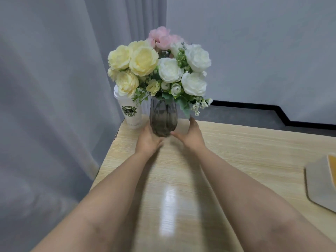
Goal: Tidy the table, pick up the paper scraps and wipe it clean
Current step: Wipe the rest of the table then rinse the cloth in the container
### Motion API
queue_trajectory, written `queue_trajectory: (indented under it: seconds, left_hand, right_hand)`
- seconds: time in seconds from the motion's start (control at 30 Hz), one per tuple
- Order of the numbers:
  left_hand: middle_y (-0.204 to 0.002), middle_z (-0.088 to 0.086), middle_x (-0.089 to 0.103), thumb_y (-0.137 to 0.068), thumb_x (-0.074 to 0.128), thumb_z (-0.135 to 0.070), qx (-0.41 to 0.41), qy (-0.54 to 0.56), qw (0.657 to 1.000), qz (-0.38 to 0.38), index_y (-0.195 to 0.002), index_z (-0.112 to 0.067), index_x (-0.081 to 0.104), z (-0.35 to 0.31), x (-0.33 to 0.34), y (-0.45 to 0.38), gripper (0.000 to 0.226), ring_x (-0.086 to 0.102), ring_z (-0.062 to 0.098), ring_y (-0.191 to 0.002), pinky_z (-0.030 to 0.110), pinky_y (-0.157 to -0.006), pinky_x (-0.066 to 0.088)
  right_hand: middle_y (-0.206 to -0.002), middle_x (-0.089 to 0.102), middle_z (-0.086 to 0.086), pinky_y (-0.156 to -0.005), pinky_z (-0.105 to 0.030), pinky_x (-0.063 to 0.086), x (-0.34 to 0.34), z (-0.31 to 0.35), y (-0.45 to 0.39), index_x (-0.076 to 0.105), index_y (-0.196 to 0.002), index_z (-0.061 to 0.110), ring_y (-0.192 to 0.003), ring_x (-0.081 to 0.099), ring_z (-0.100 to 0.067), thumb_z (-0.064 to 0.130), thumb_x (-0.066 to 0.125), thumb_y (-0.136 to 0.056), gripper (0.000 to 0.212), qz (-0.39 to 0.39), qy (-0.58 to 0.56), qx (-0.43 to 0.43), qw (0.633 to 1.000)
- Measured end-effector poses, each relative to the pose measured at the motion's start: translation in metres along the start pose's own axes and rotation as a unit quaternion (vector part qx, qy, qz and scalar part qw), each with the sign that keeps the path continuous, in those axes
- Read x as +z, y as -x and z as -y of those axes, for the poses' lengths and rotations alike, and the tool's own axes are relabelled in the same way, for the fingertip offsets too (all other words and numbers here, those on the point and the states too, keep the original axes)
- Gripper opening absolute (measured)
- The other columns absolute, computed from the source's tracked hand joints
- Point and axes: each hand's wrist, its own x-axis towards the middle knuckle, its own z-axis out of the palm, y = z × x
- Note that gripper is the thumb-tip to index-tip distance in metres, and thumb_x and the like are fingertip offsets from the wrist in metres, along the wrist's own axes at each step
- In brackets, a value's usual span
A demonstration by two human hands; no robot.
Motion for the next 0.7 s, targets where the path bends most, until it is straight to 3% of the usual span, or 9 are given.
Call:
queue_trajectory:
  seconds: [0.2,0.43,0.7]
  left_hand:
    - [-0.149,0.007,0.035,-0.087,0.061,-0.044,0.014,-0.121,0.988,0.09,-0.148,-0.016,0.023,-0.032,0.015,0.05,0.077,0.035,0.024,-0.136,0.036,-0.109,0.032]
    - [-0.152,-0.001,0.029,-0.091,0.054,-0.043,0.097,-0.174,0.973,0.119,-0.147,-0.022,0.024,-0.134,0.06,0.108,0.067,0.028,0.017,-0.139,0.036,-0.108,0.033]
    - [-0.153,0.001,0.027,-0.09,0.057,-0.042,0.147,-0.147,0.953,0.222,-0.148,-0.024,0.022,-0.242,0.149,0.175,0.071,0.029,0.018,-0.138,0.034,-0.109,0.031]
  right_hand:
    - [-0.153,0.027,0.001,-0.111,-0.028,0.025,-0.079,-0.015,0.044,0.023,-0.147,0.018,-0.14,0.026,-0.014,0.037,0.068,-0.083,0.081,0.01,0.077,-0.024,0.997]
    - [-0.15,0.034,0.004,-0.111,-0.033,0.03,-0.208,-0.061,0.105,0.032,-0.144,0.023,-0.138,0.029,-0.013,0.039,0.06,-0.088,0.065,-0.044,0.167,0.0,0.985]
    - [-0.148,0.036,0.001,-0.11,-0.034,0.03,-0.326,-0.128,0.175,0.035,-0.143,0.023,-0.137,0.032,-0.017,0.04,0.06,-0.088,0.063,-0.076,0.226,0.07,0.969]
